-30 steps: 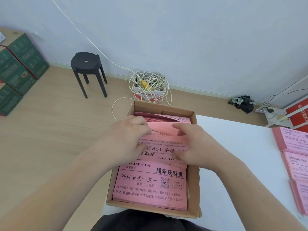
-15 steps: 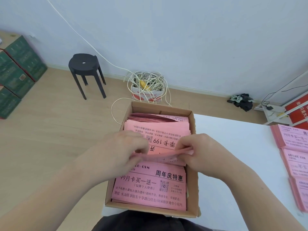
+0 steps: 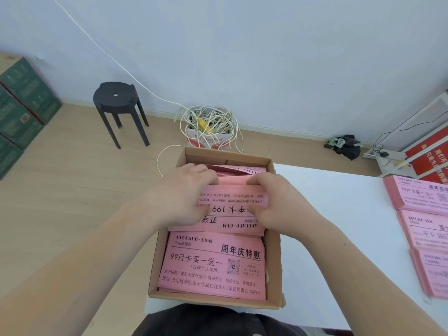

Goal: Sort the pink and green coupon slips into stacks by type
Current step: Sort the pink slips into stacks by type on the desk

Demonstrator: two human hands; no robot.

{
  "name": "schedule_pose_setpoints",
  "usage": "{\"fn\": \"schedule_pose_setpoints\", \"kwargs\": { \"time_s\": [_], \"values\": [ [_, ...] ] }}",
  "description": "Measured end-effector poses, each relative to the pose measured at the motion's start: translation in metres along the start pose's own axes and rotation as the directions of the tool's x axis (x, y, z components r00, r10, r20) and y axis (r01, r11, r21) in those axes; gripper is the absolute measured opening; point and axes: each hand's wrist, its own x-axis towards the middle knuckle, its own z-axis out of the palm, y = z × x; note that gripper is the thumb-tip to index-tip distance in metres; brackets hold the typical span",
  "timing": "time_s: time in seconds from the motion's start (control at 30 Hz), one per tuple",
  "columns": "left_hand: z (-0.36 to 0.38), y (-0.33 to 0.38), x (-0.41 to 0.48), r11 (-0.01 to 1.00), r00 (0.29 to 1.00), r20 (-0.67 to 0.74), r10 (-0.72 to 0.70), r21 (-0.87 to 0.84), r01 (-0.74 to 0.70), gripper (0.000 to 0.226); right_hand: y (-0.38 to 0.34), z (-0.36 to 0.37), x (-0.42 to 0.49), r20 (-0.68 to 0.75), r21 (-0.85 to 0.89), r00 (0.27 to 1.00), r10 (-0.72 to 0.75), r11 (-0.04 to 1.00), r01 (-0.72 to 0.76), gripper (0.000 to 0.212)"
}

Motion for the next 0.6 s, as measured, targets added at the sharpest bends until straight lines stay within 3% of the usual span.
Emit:
{"fn": "schedule_pose_setpoints", "kwargs": {
  "time_s": [0.1, 0.3, 0.43, 0.53, 0.6],
  "values": [
    [-0.004, -0.003, -0.001, 0.999, 1.0, 0.021, -0.019, -0.051, 0.02, 0.065, 0.0, -0.001, -0.001, -0.009, 0.085, 1.0, -0.017, 0.996, 0.017, 0.055],
    [-0.006, -0.003, -0.03, 0.989, 0.991, -0.065, 0.115, -0.09, -0.12, 0.024, 0.004, -0.006, -0.016, 0.111, 0.187, 0.993, -0.033, 0.982, 0.012, 0.026],
    [-0.015, 0.012, -0.037, 0.993, 0.996, 0.014, 0.086, -0.084, -0.085, 0.027, -0.001, -0.007, -0.022, 0.125, 0.135, 0.99, -0.063, 0.99, 0.046, 0.022],
    [-0.015, 0.034, -0.026, 0.998, 0.997, 0.083, -0.006, -0.068, 0.012, 0.041, -0.005, -0.008, -0.024, 0.067, 0.124, 0.992, -0.111, 0.987, 0.102, 0.021],
    [-0.011, 0.045, -0.017, 0.999, 0.995, 0.09, -0.033, 0.023, 0.031, 0.035, -0.005, -0.011, -0.024, 0.006, 0.175, 0.996, -0.092, 0.98, 0.09, 0.022]
  ]
}}
